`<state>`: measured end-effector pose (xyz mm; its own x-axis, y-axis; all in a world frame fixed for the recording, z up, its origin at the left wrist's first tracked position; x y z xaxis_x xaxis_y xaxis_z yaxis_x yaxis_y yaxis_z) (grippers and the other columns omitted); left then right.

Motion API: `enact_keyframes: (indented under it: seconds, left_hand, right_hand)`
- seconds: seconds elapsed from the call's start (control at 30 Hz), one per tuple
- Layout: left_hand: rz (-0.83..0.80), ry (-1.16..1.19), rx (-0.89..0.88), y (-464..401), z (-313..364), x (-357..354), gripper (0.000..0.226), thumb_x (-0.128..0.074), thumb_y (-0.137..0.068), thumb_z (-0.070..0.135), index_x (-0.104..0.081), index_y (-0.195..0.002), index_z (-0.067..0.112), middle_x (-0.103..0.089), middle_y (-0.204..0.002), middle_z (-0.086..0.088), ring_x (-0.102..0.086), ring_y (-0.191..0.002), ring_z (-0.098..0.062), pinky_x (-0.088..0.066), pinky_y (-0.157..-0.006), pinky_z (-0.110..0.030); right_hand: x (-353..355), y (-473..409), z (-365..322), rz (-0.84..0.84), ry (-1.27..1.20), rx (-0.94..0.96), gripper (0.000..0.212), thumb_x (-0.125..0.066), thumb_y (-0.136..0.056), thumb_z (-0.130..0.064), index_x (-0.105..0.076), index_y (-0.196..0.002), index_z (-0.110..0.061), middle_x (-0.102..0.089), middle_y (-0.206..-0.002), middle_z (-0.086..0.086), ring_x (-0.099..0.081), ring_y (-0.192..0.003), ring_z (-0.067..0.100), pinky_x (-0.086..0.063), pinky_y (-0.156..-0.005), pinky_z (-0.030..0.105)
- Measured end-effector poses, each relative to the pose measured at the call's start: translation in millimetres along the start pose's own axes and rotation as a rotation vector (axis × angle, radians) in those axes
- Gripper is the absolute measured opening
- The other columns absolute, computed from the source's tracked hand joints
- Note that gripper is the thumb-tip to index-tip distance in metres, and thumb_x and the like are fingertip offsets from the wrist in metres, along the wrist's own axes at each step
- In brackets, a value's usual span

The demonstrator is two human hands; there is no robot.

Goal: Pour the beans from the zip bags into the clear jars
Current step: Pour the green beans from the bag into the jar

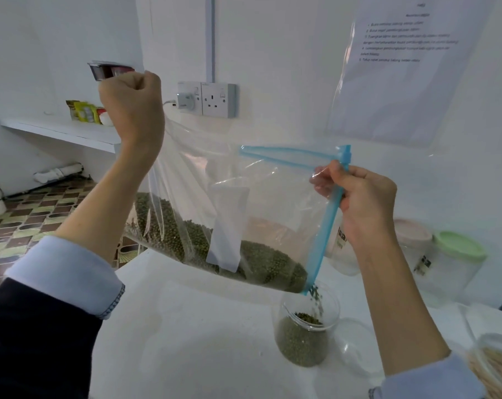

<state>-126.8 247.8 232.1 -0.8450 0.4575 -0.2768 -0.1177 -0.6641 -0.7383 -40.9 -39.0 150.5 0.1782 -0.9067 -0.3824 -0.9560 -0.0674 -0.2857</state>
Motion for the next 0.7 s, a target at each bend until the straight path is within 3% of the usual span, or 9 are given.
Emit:
enact_keyframes:
  seconds: [0.3,0.7]
  left_hand:
    - [0.005,-0.004,-0.009,0.5,3.4,-0.3,0.047,-0.045,-0.074,0.004,-0.020,-0.041,0.024,-0.014,-0.033,0.011,-0.012,-0.049,-0.017,-0.028,-0.053,-0.018]
    - [0.002,-0.003,0.024,-4.1,-2.4,4.9,0.050,-0.045,-0.074,0.004,-0.027,-0.031,0.021,-0.013,-0.032,0.011,-0.011,-0.046,-0.014,-0.032,-0.059,-0.018]
  right_hand:
    - [2.5,0.2,1.4,0.012,-0.031,-0.020,0.014,-0.066,-0.085,-0.002,-0.067,-0.072,0.001,-0.071,-0.065,0.009,-0.068,-0.059,0.019,-0.057,-0.066,0.026]
    - [-1.9,-1.2,-3.0,0.010,-0.027,-0.020,0.012,-0.067,-0.084,-0.003,-0.068,-0.074,0.001,-0.071,-0.070,0.012,-0.069,-0.062,0.021,-0.057,-0.066,0.026]
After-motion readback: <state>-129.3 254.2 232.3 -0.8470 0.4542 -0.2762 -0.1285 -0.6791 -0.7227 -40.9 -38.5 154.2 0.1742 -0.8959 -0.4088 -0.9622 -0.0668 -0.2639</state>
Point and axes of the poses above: each hand's wrist, its own y-axis away from the middle knuckle, its own x-axis out of the back of the hand, z = x × y, the point moved 4 cm from there along -y, towards the middle knuckle
